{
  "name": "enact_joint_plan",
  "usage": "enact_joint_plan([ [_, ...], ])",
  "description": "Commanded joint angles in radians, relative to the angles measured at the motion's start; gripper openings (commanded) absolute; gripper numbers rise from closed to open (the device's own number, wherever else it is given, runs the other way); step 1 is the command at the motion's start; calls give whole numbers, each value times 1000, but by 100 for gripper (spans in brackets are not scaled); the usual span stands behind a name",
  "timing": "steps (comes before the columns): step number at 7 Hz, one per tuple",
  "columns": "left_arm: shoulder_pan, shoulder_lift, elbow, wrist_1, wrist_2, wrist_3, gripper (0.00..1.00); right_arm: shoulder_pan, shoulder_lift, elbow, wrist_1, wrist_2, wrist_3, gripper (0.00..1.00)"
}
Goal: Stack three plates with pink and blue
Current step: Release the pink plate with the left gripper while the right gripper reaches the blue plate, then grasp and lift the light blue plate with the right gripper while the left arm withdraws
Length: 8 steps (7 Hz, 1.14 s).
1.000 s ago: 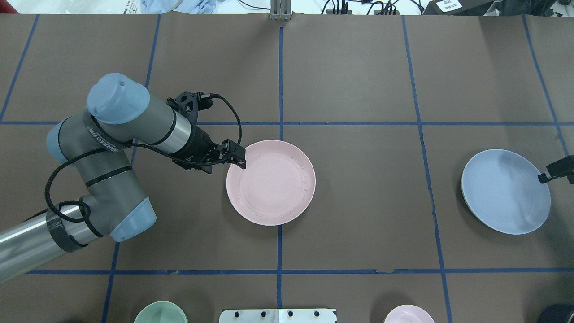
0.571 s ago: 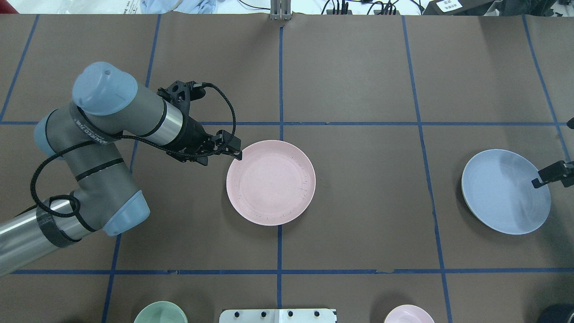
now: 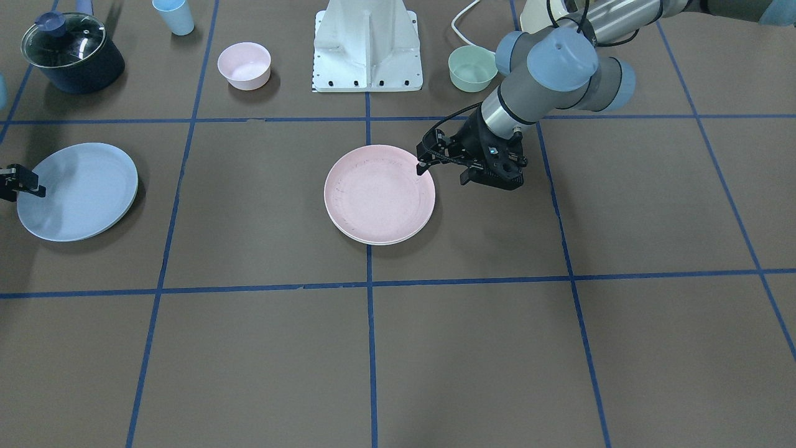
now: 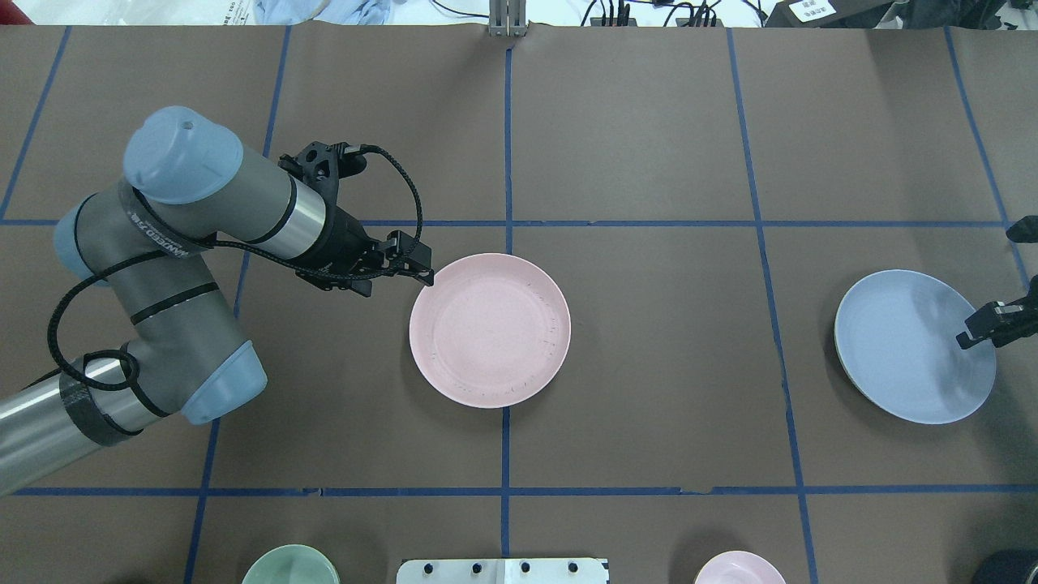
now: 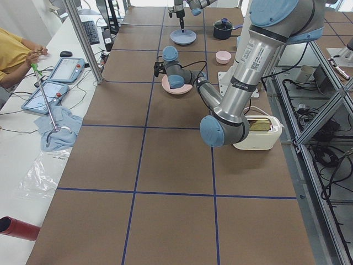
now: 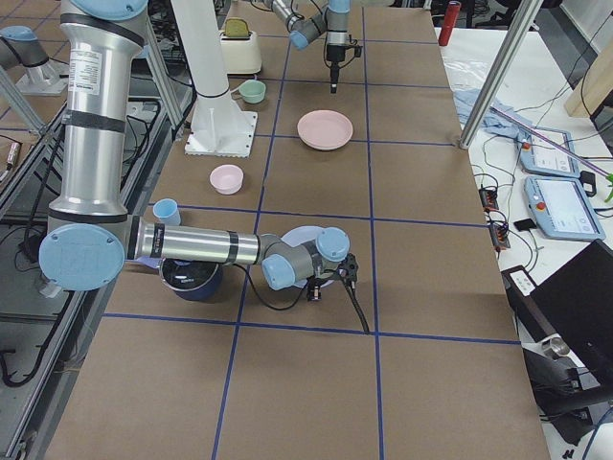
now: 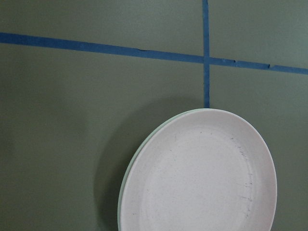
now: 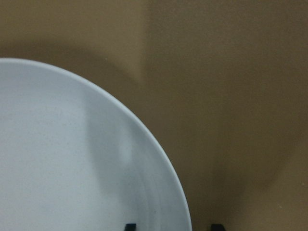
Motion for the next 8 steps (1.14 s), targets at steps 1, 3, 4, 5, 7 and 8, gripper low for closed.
enact_joint_plan([
  [1,-8,2,-6,9,0,0,100,4,-7,5,27,9,1,0],
  [3,-65,33,-35,21,-34,14,100,7,-15,94,49,52,105,0],
  [4,-106,84,-63,23,-69,56,100,4,5,178,49,52,259,0],
  [5,-140,100,-63,26,-74,142,100,3,69,226,50,52,420,0],
  [7,-204,188,-75,29,-75,291,100,-111,222,283,52,37,762,0],
  [8,-243,219,-75,39,-91,337,100,-217,327,290,50,-21,951,0],
])
